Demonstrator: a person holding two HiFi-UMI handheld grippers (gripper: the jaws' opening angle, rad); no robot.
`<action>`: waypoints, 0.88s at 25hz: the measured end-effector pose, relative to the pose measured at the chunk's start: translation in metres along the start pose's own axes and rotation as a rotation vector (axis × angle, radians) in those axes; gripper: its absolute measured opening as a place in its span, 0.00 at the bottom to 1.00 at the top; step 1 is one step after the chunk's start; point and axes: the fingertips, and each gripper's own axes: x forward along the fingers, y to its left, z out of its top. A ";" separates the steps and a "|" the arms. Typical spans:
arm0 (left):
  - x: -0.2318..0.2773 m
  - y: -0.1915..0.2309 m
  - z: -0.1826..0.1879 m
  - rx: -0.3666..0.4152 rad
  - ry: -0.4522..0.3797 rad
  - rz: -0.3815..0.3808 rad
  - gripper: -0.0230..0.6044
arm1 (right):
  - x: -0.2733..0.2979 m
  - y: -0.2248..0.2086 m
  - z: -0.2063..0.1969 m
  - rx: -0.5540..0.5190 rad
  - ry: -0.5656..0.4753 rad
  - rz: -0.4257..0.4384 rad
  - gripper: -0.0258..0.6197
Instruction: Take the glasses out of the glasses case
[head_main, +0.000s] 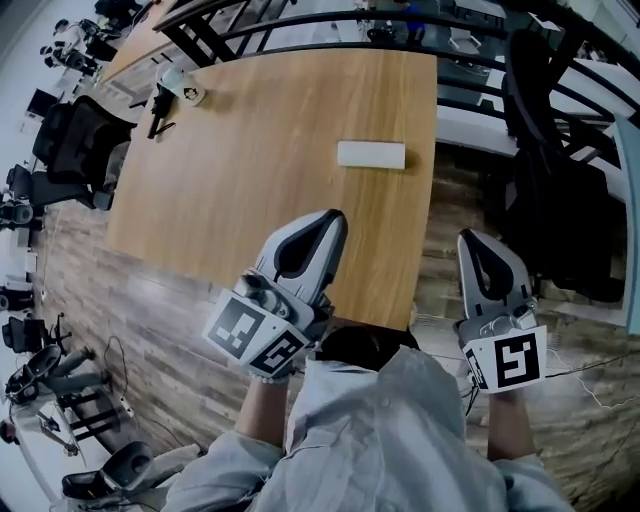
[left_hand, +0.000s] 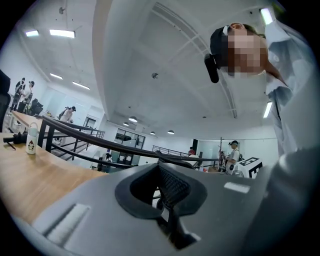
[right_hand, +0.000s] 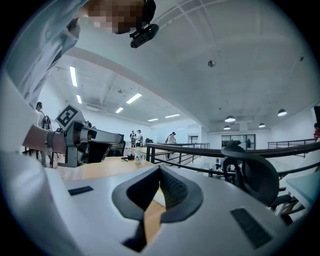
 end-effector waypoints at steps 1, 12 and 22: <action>0.002 0.000 -0.001 0.002 0.002 0.002 0.04 | 0.003 -0.001 -0.002 -0.004 0.002 0.015 0.04; 0.016 0.043 -0.011 0.024 0.038 0.051 0.04 | 0.049 0.004 -0.025 -0.006 0.040 0.058 0.04; 0.034 0.092 -0.042 -0.036 0.106 0.016 0.04 | 0.091 0.004 -0.049 -0.063 0.128 0.026 0.04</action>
